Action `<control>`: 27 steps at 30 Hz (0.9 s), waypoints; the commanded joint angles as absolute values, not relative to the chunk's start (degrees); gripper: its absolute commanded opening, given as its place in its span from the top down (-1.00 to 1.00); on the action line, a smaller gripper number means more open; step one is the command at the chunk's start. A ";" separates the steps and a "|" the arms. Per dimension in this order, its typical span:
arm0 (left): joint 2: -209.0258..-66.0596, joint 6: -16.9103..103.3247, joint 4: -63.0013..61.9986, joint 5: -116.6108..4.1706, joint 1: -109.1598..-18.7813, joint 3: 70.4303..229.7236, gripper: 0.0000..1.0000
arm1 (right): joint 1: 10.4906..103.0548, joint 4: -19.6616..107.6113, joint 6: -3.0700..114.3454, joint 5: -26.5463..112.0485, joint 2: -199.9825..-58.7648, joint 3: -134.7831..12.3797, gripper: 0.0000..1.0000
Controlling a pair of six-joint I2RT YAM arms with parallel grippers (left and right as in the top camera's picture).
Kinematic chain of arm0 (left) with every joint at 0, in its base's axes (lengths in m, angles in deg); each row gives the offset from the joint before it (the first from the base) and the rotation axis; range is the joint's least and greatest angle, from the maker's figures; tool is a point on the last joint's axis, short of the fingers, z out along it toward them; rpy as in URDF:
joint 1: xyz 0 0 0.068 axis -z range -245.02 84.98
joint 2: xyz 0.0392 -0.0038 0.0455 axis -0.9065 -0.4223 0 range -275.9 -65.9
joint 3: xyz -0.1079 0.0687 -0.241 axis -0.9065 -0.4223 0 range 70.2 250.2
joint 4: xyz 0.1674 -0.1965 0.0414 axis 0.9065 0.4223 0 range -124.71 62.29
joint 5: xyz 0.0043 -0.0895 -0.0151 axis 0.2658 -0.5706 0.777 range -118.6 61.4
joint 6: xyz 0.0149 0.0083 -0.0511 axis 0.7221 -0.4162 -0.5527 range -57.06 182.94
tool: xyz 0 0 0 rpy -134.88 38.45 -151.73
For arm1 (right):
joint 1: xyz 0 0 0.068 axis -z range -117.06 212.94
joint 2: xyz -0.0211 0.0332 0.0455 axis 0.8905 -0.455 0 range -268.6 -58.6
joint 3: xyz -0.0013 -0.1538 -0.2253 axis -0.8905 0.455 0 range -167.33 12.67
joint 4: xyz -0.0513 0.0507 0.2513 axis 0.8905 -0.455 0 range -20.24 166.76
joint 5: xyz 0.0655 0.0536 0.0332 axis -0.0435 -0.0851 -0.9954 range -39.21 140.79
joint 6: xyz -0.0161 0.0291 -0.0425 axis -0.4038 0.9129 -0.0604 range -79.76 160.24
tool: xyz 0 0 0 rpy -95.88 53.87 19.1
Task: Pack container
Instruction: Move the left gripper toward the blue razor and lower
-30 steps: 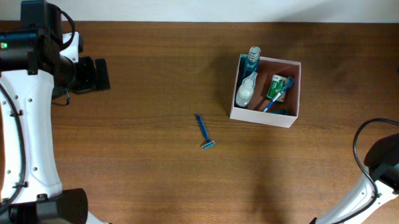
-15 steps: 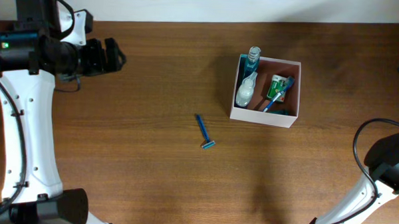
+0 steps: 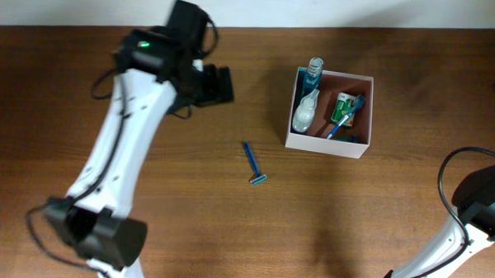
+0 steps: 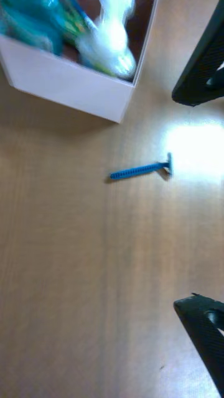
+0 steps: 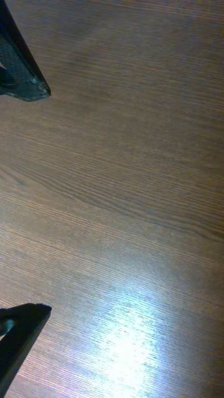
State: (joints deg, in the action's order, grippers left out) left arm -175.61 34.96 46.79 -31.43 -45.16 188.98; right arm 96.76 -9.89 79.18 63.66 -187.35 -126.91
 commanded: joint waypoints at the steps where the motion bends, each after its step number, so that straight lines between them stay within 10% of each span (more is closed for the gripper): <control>1: -180.85 33.67 48.05 -31.72 -42.67 188.94 -0.99 | 96.76 -9.76 79.29 64.99 -187.61 -126.70 -0.98; 27: -193.53 16.22 39.86 -40.85 -36.88 175.98 -0.99 | 96.76 -9.76 79.29 64.99 -187.61 -126.70 -0.98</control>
